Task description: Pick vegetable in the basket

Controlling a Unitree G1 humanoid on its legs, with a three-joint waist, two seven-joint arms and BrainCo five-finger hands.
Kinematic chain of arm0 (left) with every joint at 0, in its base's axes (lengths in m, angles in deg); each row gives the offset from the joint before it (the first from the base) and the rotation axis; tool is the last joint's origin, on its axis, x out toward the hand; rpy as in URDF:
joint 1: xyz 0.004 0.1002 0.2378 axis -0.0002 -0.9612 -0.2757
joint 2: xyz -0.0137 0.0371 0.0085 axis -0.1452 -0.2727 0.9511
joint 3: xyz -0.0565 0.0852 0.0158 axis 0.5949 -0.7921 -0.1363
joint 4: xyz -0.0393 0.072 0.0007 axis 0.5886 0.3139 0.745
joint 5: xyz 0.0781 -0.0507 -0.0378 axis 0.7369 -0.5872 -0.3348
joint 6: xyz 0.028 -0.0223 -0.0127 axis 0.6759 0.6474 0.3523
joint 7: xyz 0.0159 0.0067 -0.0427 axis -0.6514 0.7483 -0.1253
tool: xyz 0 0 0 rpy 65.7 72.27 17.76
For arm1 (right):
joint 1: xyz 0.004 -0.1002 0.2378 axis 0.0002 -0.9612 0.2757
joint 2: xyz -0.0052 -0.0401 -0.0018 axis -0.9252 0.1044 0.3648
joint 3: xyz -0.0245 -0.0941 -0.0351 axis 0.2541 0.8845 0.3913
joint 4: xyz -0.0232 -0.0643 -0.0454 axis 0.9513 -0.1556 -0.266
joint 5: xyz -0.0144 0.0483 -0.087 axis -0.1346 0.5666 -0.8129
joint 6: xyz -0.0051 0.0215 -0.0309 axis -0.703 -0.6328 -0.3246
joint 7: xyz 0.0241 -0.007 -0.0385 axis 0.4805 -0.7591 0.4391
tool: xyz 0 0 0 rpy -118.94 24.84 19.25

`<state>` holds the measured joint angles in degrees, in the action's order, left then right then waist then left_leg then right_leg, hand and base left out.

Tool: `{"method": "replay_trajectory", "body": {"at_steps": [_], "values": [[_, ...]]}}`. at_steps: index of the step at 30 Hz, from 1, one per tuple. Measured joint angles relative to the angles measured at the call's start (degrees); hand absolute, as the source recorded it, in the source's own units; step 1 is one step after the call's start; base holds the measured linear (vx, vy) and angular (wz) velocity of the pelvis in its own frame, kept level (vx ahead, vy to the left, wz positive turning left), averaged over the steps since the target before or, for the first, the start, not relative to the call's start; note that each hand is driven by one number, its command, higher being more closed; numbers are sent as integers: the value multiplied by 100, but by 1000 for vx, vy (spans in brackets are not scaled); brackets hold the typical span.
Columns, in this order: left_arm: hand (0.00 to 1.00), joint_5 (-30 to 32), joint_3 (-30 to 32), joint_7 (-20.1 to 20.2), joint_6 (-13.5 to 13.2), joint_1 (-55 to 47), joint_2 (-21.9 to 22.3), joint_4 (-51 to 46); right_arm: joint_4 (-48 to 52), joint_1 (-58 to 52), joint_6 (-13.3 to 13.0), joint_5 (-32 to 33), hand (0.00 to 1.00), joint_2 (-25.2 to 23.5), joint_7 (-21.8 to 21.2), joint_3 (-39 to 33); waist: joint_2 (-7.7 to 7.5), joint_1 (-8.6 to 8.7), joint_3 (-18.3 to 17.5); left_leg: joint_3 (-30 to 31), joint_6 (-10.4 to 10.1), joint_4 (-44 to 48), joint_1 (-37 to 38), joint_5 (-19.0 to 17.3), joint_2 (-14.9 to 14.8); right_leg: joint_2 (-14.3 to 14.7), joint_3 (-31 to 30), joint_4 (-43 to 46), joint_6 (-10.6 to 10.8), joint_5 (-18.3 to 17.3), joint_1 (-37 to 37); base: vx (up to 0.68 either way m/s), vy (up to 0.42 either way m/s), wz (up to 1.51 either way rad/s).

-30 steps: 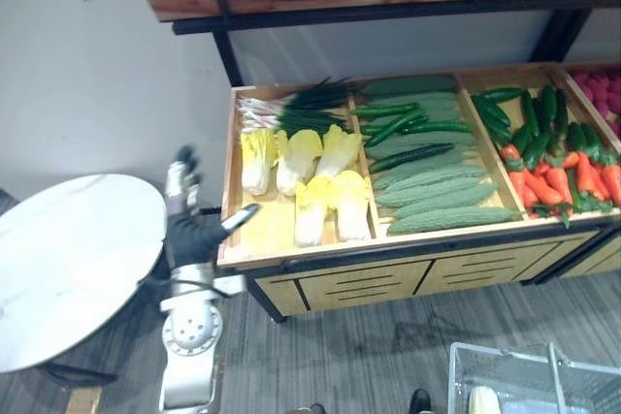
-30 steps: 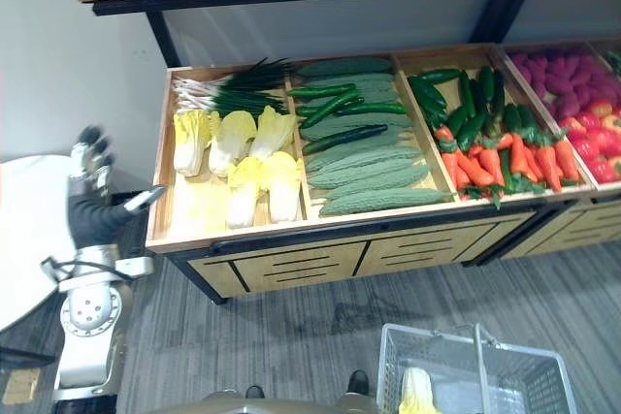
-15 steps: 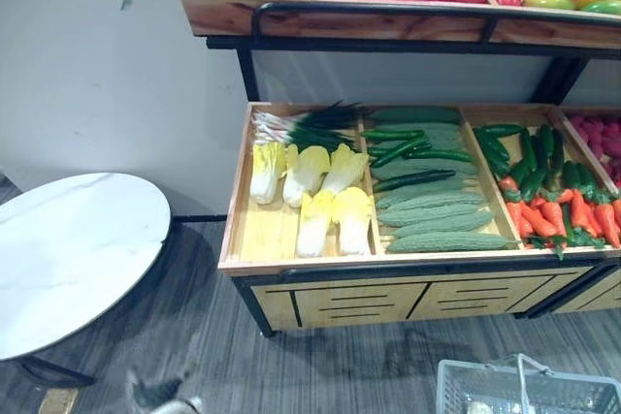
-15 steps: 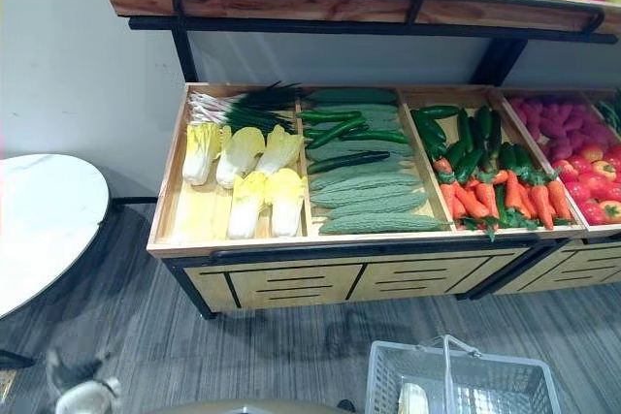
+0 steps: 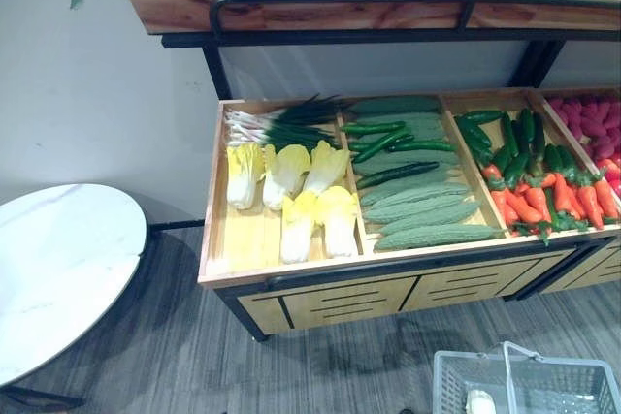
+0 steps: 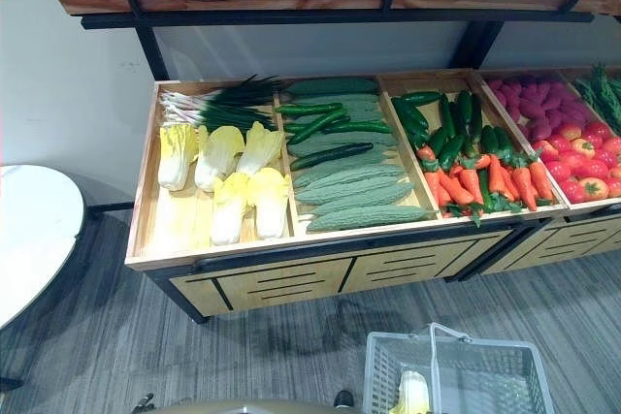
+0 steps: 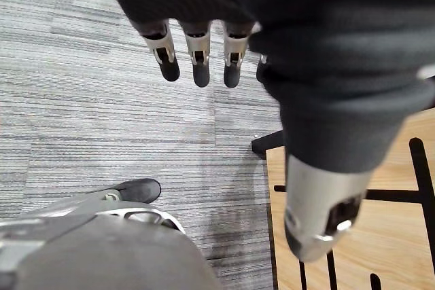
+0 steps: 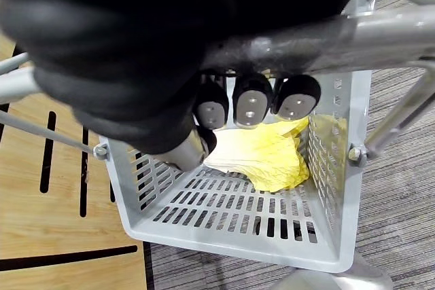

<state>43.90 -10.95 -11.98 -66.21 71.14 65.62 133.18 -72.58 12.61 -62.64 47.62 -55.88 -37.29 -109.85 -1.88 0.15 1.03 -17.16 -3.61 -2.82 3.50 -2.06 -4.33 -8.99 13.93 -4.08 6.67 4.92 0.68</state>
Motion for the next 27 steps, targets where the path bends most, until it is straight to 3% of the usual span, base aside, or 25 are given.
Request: {"method": "replay_trajectory", "body": {"at_steps": [3,8,11,13,15,16,17,18,21,22,23,24,25,26,27], "values": [[0,-130,-170,80,-2,1,-33,-1,-5,4,0,0,100,6,-1,35,18,1,121,-19,-35,13,86,-38,-5,1,-24,19,1,-8,-71,-33,-20,-4],[0,-226,-394,104,-2,36,-75,-4,8,88,-24,125,100,58,-34,96,66,46,366,-132,19,1465,-301,-848,-280,-28,-271,952,52,-441,213,-39,12,-19],[0,-229,-435,100,0,131,-118,6,65,115,-152,350,100,-2,-38,88,49,74,514,-417,56,1989,-434,-1152,-466,1,-613,1330,123,-465,445,-49,56,-57],[0,-226,-464,84,0,230,-178,5,184,126,-231,449,100,-37,-32,105,67,77,555,-731,46,2073,-527,-1272,-588,139,-961,1403,179,-138,753,-120,78,-84],[0,-179,-441,34,-2,370,-164,0,400,125,-231,475,100,-168,-37,141,295,83,653,-1344,279,2005,-583,-1133,-922,419,-1177,961,177,710,936,-160,136,-111],[0,-125,-428,21,-2,418,-183,-19,453,125,-227,485,100,-219,-45,174,268,91,702,-1435,299,1971,-596,-1092,-946,377,-959,1399,-58,501,1066,-207,138,-91],[0,-86,-437,-15,1,488,-244,-114,460,99,-216,507,100,-340,-43,198,160,143,767,-1648,311,1812,-552,-969,-934,162,-389,2471,-420,-192,1257,-140,107,-92],[0,27,-445,-31,2,498,-265,-195,404,44,-201,506,100,-417,-31,203,91,110,789,-1961,301,1625,-362,-848,-940,-49,146,3255,-652,-597,1238,-111,93,-102],[0,114,-559,-23,5,415,-296,-224,193,67,-206,474,100,-386,-41,237,19,121,774,-2825,304,1544,-137,-747,-956,-550,976,3785,-662,-1009,971,-22,-23,-140],[0,113,-555,-22,5,433,-307,-230,156,105,-206,474,100,-384,-42,235,-38,124,798,-2990,298,1608,-99,-742,-943,-581,1099,3724,-696,-1030,1021,-44,-105,-159],[0,96,-547,-10,25,509,-306,-184,98,119,-195,475,100,-332,-40,220,-12,136,857,-3170,346,1605,-54,-714,-904,-389,1293,3359,-773,-961,998,-128,-115,-165],[0,78,-550,-1,22,520,-247,-139,23,159,-176,467,100,-236,-40,218,98,119,807,-3113,395,1246,-101,-691,-847,-21,1175,2520,-789,-836,847,-179,-142,-166],[0,64,-555,0,4,531,-234,-109,-16,231,-125,458,100,-178,-38,195,187,100,762,-3069,341,982,-106,-631,-791,139,1058,2066,-704,-767,767,-189,-179,-156],[0,60,-554,0,-8,595,-204,-81,-37,318,-52,440,100,-122,-3,176,165,179,796,-3440,171,1007,-49,-456,-818,-147,1349,2744,-732,-1429,898,-65,-196,-141],[0,61,-598,-7,7,690,-239,-74,-98,354,-18,439,100,-81,-13,235,13,168,844,-3770,154,1264,-33,-537,-837,-487,1693,2967,-486,-1785,833,-6,-221,-142]]}}
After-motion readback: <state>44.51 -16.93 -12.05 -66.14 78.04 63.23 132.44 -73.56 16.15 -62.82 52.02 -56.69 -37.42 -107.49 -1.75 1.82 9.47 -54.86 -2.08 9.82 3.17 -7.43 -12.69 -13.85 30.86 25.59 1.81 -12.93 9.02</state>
